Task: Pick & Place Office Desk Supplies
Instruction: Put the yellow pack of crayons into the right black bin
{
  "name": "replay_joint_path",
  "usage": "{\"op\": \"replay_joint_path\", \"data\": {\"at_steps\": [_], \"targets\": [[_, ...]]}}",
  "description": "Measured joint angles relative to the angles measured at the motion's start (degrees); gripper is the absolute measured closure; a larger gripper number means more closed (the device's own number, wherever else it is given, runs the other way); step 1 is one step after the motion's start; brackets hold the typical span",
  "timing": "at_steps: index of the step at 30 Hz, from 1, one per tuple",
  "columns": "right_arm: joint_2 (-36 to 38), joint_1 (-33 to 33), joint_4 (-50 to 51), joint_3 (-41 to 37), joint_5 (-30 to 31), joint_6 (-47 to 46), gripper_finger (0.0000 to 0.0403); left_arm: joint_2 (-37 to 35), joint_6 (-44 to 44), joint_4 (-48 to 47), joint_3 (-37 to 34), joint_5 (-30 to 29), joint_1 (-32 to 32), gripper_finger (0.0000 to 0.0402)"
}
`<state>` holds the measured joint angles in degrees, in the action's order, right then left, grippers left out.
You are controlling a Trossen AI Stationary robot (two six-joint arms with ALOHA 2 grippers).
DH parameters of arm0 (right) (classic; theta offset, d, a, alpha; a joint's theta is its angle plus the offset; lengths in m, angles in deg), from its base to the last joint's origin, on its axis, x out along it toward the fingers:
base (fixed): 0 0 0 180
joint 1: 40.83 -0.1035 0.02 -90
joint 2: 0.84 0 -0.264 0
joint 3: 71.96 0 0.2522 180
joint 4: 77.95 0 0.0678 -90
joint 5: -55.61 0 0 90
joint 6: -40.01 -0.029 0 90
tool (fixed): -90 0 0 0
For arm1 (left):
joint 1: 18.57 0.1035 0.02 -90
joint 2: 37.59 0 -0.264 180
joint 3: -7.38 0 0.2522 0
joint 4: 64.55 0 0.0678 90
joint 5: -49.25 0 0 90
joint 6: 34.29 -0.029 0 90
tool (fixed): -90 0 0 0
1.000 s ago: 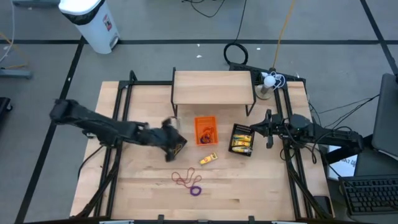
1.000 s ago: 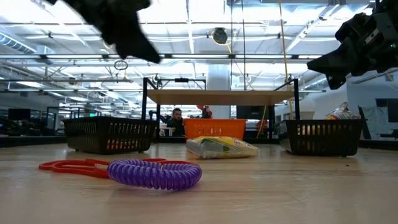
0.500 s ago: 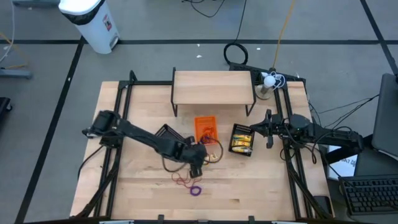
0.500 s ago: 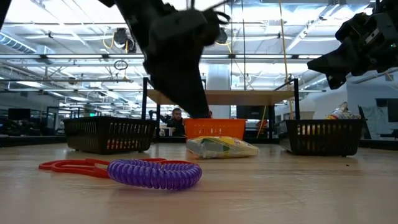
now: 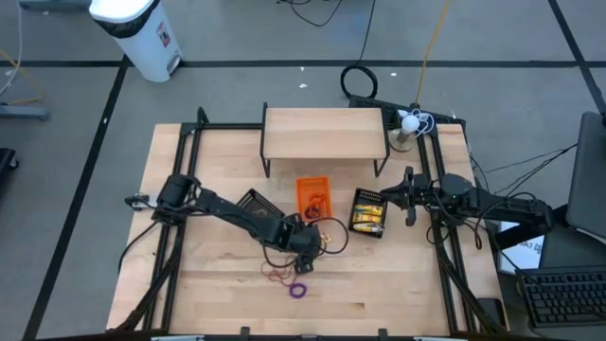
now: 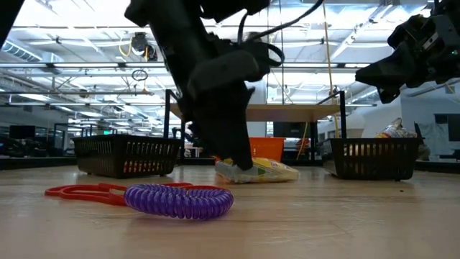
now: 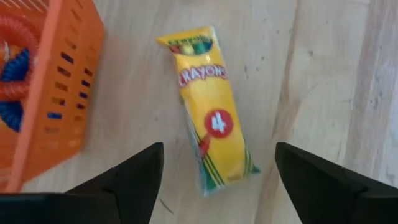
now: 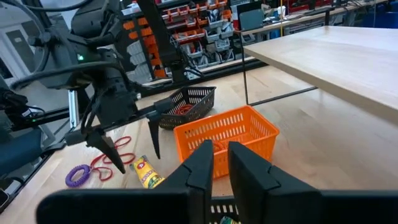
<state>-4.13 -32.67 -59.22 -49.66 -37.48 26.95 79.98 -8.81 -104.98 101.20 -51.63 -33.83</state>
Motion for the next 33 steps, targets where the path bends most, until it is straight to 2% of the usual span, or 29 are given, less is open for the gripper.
{"op": "replay_joint_path", "data": {"at_steps": [4, 7, 12, 17, 23, 27, 30, 33], "targets": [[0.0, -0.02, -0.06, 0.0, 0.0, 0.0, 0.0354, 0.64, -1.99, 0.01, -0.04, -0.35, 0.93, 0.012], [0.0, -0.02, -0.03, 0.0, -0.15, 0.0, 0.0351, 1.26, -3.15, 0.94, -0.04, 0.82, 1.55, 0.0158], [0.0, -0.02, -0.18, 0.0, -0.99, 0.02, 0.0344, 2.05, -5.71, 1.33, -0.04, 3.65, 1.79, 0.0251], [0.0, -0.02, -0.31, 0.0, -3.19, 0.2, 0.0335, 1.71, -8.06, 1.76, -0.04, 3.45, 1.53, 0.0345], [0.0, -0.02, -0.36, 0.02, -3.55, 2.75, 0.0314, -1.28, -12.36, 0.82, -0.04, 4.89, 1.02, 0.0348], [-0.98, -0.04, -0.91, 0.05, -3.56, 7.53, 0.0281, -6.02, -14.75, -2.21, -0.02, 6.53, 0.99, 0.0341], [-4.2, -1.28, -5.4, 0.04, -2.92, 11.79, 0.0245, -11.24, -17.22, -4.6, -0.02, 7.53, 1.08, 0.0331], [-8.84, -3.66, -14.48, 0.07, -2.95, 16.86, 0.0205, -16.73, -19.05, -7.23, 0.0, 10.64, 2.07, 0.0343]]}}
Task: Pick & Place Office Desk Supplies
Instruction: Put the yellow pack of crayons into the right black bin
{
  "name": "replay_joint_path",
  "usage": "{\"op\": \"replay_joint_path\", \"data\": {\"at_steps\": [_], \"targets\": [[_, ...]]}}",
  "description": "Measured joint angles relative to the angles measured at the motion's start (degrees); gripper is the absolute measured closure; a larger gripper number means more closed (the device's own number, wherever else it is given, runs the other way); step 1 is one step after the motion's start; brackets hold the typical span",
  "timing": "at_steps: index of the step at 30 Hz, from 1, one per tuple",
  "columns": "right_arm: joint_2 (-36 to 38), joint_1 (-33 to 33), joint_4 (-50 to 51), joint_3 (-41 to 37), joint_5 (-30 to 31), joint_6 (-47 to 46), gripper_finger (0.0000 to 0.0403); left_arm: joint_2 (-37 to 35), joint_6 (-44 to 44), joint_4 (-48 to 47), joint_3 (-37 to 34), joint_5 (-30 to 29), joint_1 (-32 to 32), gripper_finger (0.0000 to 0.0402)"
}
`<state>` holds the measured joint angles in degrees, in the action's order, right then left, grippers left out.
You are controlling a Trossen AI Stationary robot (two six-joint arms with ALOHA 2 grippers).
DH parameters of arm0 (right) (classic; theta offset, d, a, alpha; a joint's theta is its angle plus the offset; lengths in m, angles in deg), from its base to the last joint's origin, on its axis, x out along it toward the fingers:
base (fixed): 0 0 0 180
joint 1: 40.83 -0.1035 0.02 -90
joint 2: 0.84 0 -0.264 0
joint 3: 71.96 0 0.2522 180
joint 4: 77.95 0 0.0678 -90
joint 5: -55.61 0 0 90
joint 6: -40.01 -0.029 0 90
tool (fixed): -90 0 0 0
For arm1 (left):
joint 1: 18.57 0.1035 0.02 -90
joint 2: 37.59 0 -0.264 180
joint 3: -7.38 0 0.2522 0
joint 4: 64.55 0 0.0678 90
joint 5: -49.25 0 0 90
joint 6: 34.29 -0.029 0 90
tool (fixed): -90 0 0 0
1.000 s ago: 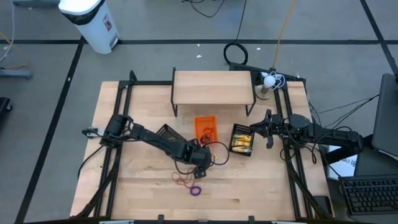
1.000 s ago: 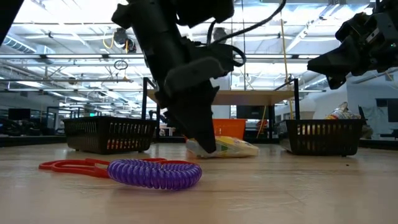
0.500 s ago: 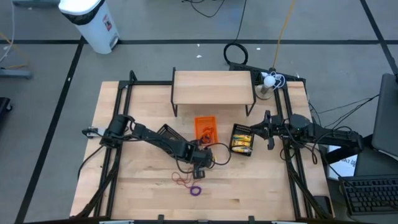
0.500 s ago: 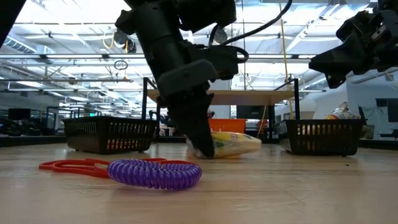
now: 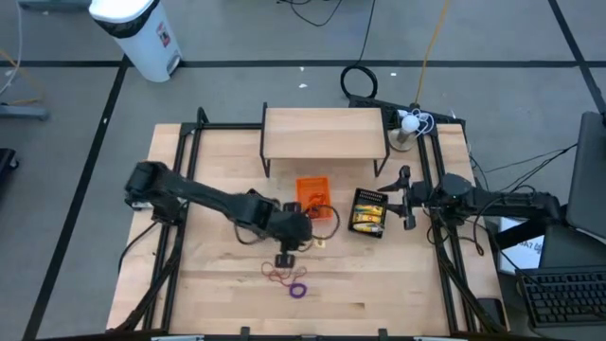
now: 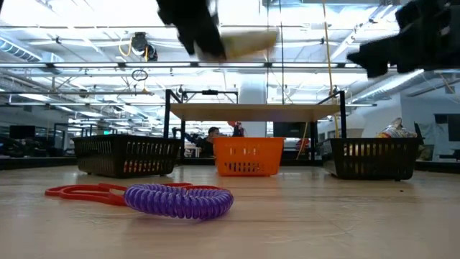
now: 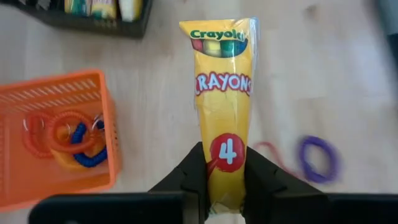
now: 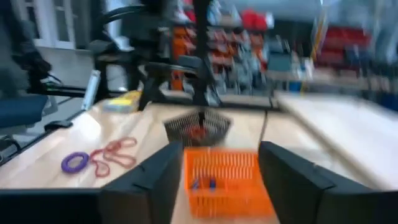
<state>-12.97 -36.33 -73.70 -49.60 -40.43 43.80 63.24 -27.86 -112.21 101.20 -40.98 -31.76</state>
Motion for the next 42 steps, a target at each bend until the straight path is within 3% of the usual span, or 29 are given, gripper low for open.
{"op": "replay_joint_path", "data": {"at_steps": [5, 9, 17, 25, 35, 42], "targets": [[-9.25, -5.58, -15.41, 0.19, 0.49, 10.49, 0.0143, -8.41, -1.38, -4.4, 0.02, 7.17, 3.25, 0.0349], [-19.09, -10.65, -17.2, 4.5, 7.18, 15.66, 0.0113, -12.29, -1.79, -7.57, 0.02, 10.97, 5.6, 0.0348], [-43.66, -20.03, -17.35, 22.09, 23.57, 34.42, 0.0104, -13.63, -3.24, -8.56, 0.02, 18.45, 8.42, 0.0347], [-62.19, -22.99, -17.62, 35.2, 27.16, 49.31, 0.0105, -13.65, -4.14, -8.44, 0.02, 19.82, 9.74, 0.0336], [-73.63, -20.97, -23.58, 43.13, 27.1, 53.31, 0.0106, -13.65, -3.48, -8.86, 0.02, 20.11, 10.08, 0.035], [-76.79, -21.51, -23.82, 45.77, 26.75, 56.46, 0.0125, -13.65, -3.31, -9.35, 0.02, 19.93, 10.08, 0.0329]]}}
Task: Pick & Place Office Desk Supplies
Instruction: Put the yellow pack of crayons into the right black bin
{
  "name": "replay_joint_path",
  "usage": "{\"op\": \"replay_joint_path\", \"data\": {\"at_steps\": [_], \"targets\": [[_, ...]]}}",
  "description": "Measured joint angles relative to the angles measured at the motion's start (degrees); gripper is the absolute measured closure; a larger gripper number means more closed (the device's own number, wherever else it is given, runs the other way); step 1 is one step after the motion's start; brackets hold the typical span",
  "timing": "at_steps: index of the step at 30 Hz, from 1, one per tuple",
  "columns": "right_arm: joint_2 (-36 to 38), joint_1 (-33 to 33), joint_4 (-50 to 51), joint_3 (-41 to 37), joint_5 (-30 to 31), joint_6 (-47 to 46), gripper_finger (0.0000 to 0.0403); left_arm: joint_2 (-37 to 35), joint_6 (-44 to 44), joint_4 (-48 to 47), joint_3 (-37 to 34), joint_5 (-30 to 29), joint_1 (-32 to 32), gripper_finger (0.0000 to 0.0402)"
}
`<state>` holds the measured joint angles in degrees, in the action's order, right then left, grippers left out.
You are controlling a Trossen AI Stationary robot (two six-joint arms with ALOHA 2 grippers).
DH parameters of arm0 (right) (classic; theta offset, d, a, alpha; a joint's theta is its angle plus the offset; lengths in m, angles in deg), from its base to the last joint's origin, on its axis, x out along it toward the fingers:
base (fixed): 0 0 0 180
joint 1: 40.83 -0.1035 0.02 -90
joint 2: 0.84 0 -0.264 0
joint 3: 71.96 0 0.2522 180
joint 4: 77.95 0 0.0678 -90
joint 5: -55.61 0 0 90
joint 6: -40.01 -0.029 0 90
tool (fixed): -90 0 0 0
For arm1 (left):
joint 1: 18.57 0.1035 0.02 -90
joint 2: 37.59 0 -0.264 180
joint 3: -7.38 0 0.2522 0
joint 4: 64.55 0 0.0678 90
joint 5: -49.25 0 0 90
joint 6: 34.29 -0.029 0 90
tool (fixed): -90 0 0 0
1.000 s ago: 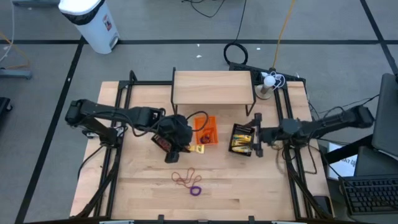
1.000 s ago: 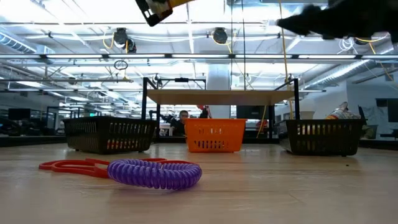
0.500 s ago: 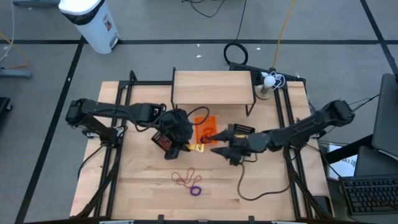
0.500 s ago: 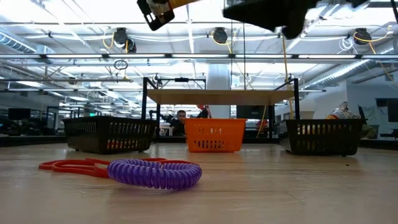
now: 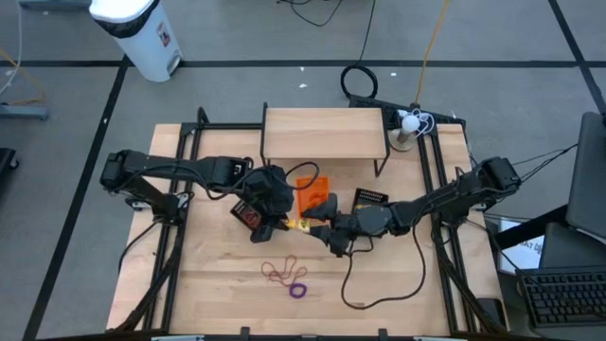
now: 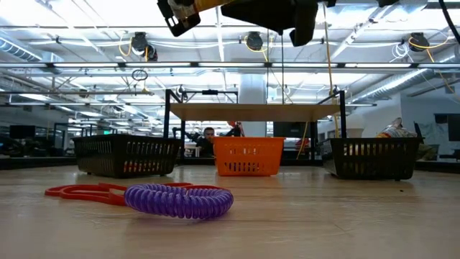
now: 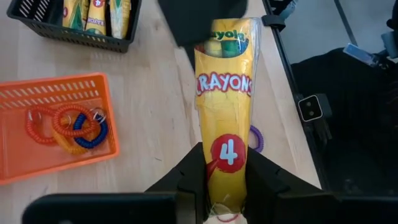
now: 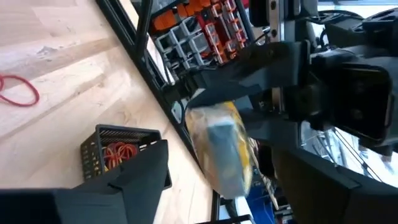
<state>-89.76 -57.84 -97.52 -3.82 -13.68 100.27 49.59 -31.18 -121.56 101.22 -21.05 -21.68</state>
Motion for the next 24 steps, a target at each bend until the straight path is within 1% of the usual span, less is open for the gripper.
{"op": "replay_joint_path", "data": {"at_steps": [2, 5, 8, 13, 20, 22, 24], "targets": [[-0.06, -0.01, 0.15, 0.02, -0.2, 0.05, 0.0143, 0.0, 0.0, 0.03, 0.0, -0.06, 0.0, 0.0338], [-0.05, -0.27, 0.13, 0.02, -2.61, 0.58, 0.0175, 0.0, -0.02, 0.11, 0.0, -0.09, 0.0, 0.0351], [-0.05, -0.31, 0.05, 0.02, -2.33, 0.08, 0.0205, 0.02, -0.03, 0.26, 0.0, -0.18, -0.02, 0.0349], [-0.05, 0.24, -0.01, 0.02, -1.32, -0.34, 0.0259, 0.05, 0.0, 0.25, 0.0, -0.25, 0.0, 0.0327], [-0.03, 0.56, 0.5, 0.02, -1.44, -2.94, 0.0335, 0.09, 0.15, 0.46, 0.0, -0.26, 0.0, 0.0351], [-0.03, 0.13, 0.59, 0.02, -1.45, -2.53, 0.0359, 0.09, 0.14, 0.6, 0.0, -0.35, 0.0, 0.035], [-0.05, -0.31, 0.59, 0.02, -1.39, -2.57, 0.037, 0.09, 0.09, 0.94, 0.0, -0.94, -0.13, 0.0336]]}}
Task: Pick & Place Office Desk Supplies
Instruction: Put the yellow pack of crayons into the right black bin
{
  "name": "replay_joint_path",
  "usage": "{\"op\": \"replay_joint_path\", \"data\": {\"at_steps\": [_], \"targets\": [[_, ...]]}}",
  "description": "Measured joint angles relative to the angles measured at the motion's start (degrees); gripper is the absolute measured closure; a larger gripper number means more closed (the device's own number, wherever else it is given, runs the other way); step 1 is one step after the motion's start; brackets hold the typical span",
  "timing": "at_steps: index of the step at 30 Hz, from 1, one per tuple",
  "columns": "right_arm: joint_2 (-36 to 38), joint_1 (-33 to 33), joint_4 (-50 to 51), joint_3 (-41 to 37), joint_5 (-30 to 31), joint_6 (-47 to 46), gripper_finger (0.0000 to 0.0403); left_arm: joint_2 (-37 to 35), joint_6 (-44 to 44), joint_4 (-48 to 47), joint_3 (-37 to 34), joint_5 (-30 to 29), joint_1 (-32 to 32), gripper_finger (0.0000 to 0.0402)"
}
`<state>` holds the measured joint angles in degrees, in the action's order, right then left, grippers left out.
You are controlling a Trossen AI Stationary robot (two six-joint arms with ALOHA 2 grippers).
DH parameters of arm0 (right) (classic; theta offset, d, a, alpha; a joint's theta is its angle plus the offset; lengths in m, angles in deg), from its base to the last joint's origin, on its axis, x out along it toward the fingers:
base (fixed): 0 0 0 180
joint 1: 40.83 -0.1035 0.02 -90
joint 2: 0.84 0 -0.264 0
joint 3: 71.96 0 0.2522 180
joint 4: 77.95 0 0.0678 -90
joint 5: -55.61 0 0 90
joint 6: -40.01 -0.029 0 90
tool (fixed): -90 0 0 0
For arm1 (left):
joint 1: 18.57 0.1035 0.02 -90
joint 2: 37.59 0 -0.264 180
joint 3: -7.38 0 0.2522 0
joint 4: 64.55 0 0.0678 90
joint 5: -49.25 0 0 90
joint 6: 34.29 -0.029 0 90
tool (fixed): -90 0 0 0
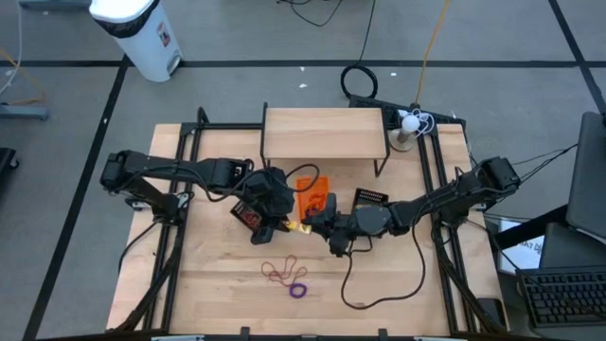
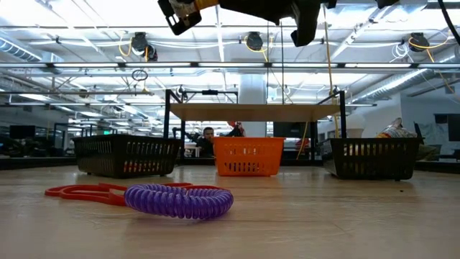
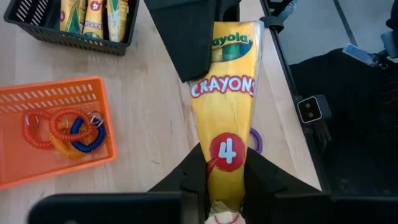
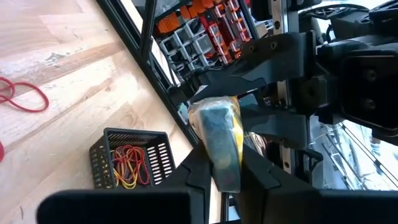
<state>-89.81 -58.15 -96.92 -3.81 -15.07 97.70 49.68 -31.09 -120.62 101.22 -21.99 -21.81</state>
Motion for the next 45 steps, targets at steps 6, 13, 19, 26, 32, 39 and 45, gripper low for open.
{"op": "replay_joint_path", "data": {"at_steps": [6, 13, 19, 26, 32, 39, 45], "targets": [[0.42, -0.43, 0.37, -0.02, 0.3, -1.54, 0.0378, -0.05, 0.31, 0.4, 0.0, -0.8, 0.1, 0.0247], [2.85, -0.83, 2.15, -0.04, 1.45, -3.09, 0.0383, -3.28, -0.12, -2.26, 0.02, -1.28, 0.12, 0.0147], [10.6, -0.81, 13.89, -0.08, 1.43, -10.55, 0.038, -10.39, -3.64, -11.39, -0.07, -1.4, 0.04, 0.01], [27.23, 1.68, 21.27, -7.28, -1.07, -25.9, 0.0383, -27.48, -8.68, -5.31, -11.74, -6.35, -2.55, 0.0128], [41.85, 3.02, 24.11, -16.87, 0.42, -41.01, 0.0382, -43.36, -2.97, 14.42, -30.84, -10.1, -3.8, 0.0232], [50.69, 3.47, 37.17, -23.41, 3.71, -61.2, 0.0382, -53.68, 4.11, 33.64, -49.92, -15.79, -5.69, 0.0389], [51.72, 3.49, 55.42, -24.46, 4.69, -80.67, 0.0382, -57.71, 4.7, 35.27, -55.45, -19.63, -5.95, 0.039]]}}
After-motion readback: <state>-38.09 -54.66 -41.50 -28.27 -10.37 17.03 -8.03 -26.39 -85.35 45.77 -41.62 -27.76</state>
